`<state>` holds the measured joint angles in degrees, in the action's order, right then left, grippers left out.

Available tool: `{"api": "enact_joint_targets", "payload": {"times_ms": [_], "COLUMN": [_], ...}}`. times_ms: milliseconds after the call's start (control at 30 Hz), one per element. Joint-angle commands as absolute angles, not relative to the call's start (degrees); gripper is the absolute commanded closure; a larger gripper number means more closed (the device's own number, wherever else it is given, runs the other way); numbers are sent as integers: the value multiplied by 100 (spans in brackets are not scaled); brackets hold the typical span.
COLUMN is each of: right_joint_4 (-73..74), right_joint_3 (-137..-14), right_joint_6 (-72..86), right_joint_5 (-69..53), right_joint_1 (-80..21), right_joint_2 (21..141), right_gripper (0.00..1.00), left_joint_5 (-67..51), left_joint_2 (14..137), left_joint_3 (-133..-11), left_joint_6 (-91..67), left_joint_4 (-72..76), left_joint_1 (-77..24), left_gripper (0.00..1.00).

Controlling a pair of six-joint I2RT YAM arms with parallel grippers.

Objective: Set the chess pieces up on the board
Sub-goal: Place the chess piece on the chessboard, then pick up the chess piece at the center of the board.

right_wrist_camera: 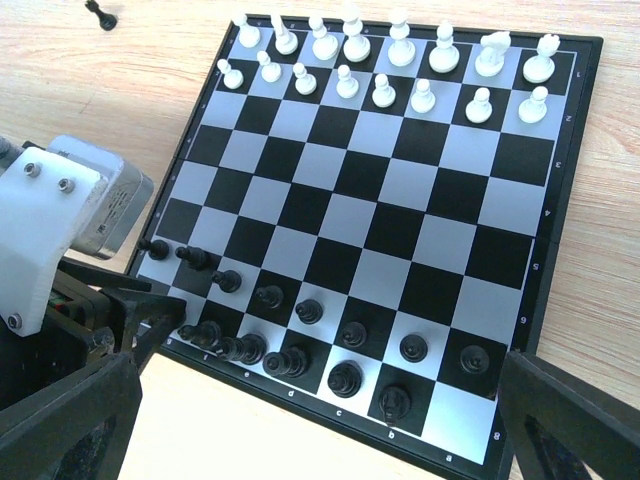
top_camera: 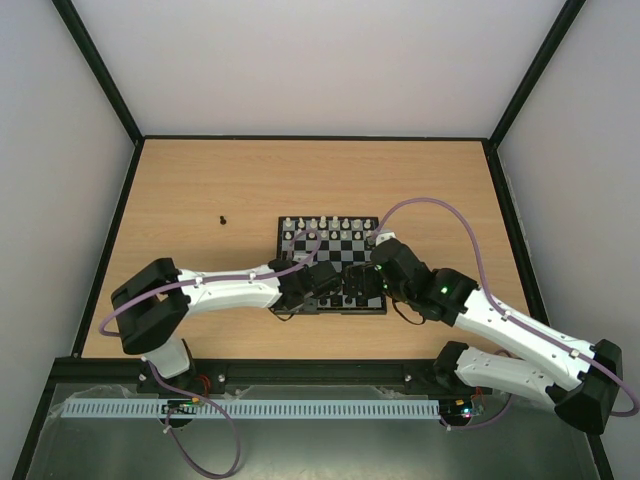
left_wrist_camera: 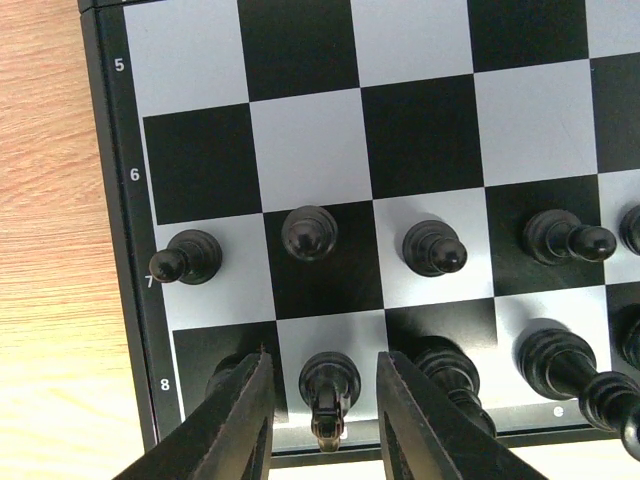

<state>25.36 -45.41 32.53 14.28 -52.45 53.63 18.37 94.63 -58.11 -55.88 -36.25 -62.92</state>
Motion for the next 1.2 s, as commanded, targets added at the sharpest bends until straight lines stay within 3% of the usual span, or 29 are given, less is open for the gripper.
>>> {"api": "enact_joint_targets", "payload": {"times_ms": [0, 400, 500, 867, 1033, 1133, 1167], "right_joint_4": [2505, 2464, 2472, 2473, 2474, 2478, 2483], "right_joint_3": [-4460, -4456, -4456, -4470, -4470, -4477, -4482], "right_joint_6": [3206, 3188, 3179, 3157, 3167, 3157, 3161], "right_joint_5": [1405, 1375, 1379, 1332, 1329, 1353, 1353], "right_joint_1": [-5212, -5212, -5212, -5213, -5214, -5212, -5213], "right_joint_2": [5401, 5475, 5493, 5563, 5604, 5656, 5674], "right_gripper": [1, 2, 2, 1, 1, 1, 1], "left_joint_5": [1941, 2512, 2582, 2428, 2432, 2507, 2508], "left_joint_2": [9396, 8514, 8267, 7795, 7438, 7235, 7175], "left_joint_3": [-5928, -6563, -6397, -5456, -5035, -4909, -4917], "left_joint_6": [-5591, -5891, -6072, -6344, -6318, -6168, -6046], "left_joint_4": [-3764, -4850, -5058, -4840, -4577, -4305, -4150], "left_joint_1": [-6277, -6482, -6479, -6362, -6135, -5905, -5790], "left_gripper": [67, 58, 50, 40, 25, 2, 1]}}
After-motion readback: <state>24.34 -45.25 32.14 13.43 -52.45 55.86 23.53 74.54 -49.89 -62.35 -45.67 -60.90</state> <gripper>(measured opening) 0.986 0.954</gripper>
